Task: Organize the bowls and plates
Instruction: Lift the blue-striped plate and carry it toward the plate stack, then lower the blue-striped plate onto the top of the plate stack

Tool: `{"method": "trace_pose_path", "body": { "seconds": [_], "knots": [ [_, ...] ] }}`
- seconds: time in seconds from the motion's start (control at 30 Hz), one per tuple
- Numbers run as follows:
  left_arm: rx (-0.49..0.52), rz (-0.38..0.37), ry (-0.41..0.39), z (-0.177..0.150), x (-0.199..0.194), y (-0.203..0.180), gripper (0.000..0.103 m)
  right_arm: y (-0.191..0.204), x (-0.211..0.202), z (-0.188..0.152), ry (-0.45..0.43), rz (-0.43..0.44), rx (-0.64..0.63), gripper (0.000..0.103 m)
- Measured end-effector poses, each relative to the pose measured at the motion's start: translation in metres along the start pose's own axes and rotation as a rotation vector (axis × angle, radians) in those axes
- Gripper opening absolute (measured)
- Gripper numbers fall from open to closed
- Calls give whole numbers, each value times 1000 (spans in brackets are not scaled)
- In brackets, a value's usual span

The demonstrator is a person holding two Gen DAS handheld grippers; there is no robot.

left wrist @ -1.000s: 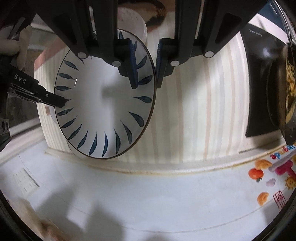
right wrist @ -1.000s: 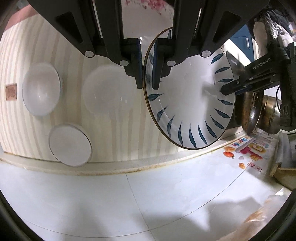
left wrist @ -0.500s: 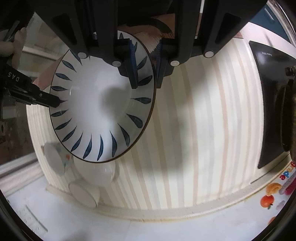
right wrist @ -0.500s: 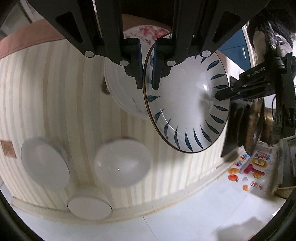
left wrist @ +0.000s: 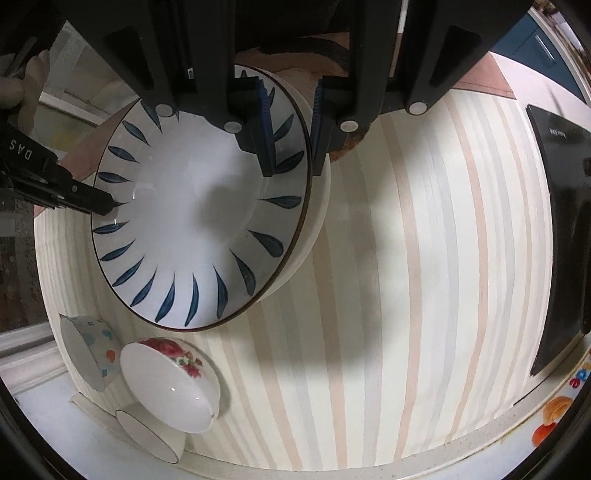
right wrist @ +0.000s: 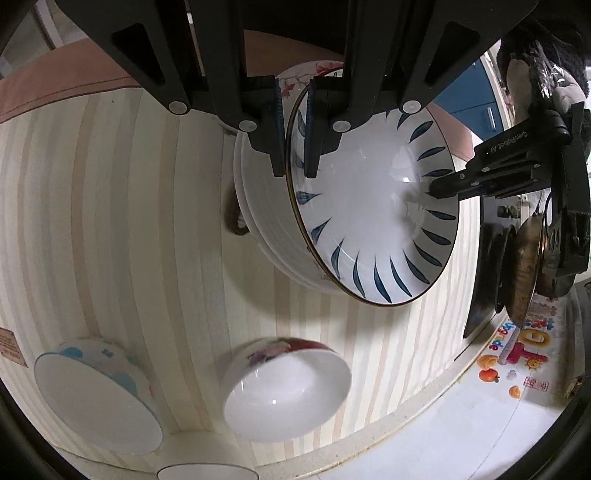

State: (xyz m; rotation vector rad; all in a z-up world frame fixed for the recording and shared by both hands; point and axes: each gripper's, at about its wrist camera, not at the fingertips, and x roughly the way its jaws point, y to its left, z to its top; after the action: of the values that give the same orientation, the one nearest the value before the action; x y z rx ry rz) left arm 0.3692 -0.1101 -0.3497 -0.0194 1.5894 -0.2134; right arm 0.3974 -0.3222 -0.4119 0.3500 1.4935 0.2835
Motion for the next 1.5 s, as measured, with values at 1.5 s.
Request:
{"method": "trace_pose_path", "body": {
  "seconds": [1.5],
  "knots": [
    [-49,3,15,4,31,-5,17,-5,26,12,30,-46,59,14]
  ]
}}
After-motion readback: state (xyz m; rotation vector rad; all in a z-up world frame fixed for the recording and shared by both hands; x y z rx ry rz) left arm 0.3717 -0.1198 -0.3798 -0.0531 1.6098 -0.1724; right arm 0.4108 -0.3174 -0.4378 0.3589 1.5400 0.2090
